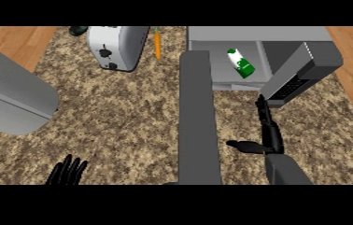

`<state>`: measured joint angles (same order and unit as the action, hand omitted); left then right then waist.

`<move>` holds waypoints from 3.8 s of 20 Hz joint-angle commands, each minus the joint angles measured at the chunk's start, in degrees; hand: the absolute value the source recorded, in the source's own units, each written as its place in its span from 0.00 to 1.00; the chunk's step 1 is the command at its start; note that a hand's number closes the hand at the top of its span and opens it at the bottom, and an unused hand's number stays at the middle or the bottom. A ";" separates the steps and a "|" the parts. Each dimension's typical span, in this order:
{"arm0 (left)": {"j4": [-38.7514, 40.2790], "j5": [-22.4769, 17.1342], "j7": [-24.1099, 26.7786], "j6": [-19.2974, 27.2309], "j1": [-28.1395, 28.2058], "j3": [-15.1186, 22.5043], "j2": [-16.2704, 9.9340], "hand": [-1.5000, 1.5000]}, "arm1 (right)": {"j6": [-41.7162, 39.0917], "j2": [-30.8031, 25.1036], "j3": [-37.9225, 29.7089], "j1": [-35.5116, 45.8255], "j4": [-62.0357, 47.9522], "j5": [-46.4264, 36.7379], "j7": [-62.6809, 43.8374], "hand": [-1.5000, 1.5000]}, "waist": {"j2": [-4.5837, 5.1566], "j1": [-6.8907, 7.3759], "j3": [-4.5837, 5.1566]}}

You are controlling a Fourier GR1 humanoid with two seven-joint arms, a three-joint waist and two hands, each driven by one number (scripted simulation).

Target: Pick up the milk, place it into the microwave and close the microwave

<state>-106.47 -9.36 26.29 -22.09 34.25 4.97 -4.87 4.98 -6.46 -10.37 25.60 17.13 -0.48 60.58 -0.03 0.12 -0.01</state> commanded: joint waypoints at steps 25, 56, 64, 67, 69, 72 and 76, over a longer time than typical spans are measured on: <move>26.35 18.38 -5.23 13.28 -33.47 12.74 4.83 1.00 | -19.25 -14.96 -5.88 -28.38 23.27 12.33 1.14 0.00 | 0.09 -0.65 0.01; 47.92 -7.04 -9.16 35.59 -62.34 53.11 4.78 0.00 | -27.19 -18.47 1.57 -26.05 37.08 17.35 -5.79 0.00 | 1.09 -8.10 0.29; 48.60 -12.96 -11.64 42.34 -70.76 53.12 4.78 1.00 | -27.60 -20.80 3.18 -23.75 41.45 19.05 -10.26 0.00 | 1.79 -11.87 0.32; 49.07 -13.28 -9.38 44.97 -74.24 52.44 4.79 1.00 | -28.27 -20.94 4.78 -23.73 43.06 18.90 -11.00 0.00 | 1.95 -13.30 0.36; 49.17 -14.28 -9.63 46.12 -76.70 52.01 4.79 1.00 | -28.11 -21.58 5.27 -22.54 44.35 18.99 -12.00 0.00 | 2.11 -14.45 0.36; 51.05 -15.90 -10.07 47.80 -79.55 50.80 4.80 1.00 | -28.52 -23.09 5.68 -22.32 45.29 18.92 -12.59 0.00 | 2.66 -16.33 0.24; 52.83 -18.03 -10.44 48.56 -84.01 49.73 4.81 1.00 | -28.32 -23.73 5.08 -19.87 46.78 20.84 -14.44 0.00 | 3.21 -17.87 0.12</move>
<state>-53.95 -25.42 15.74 25.32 -45.31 55.76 -1.15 -20.41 -29.49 -5.10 3.97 63.07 19.22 45.35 2.81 -16.08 0.18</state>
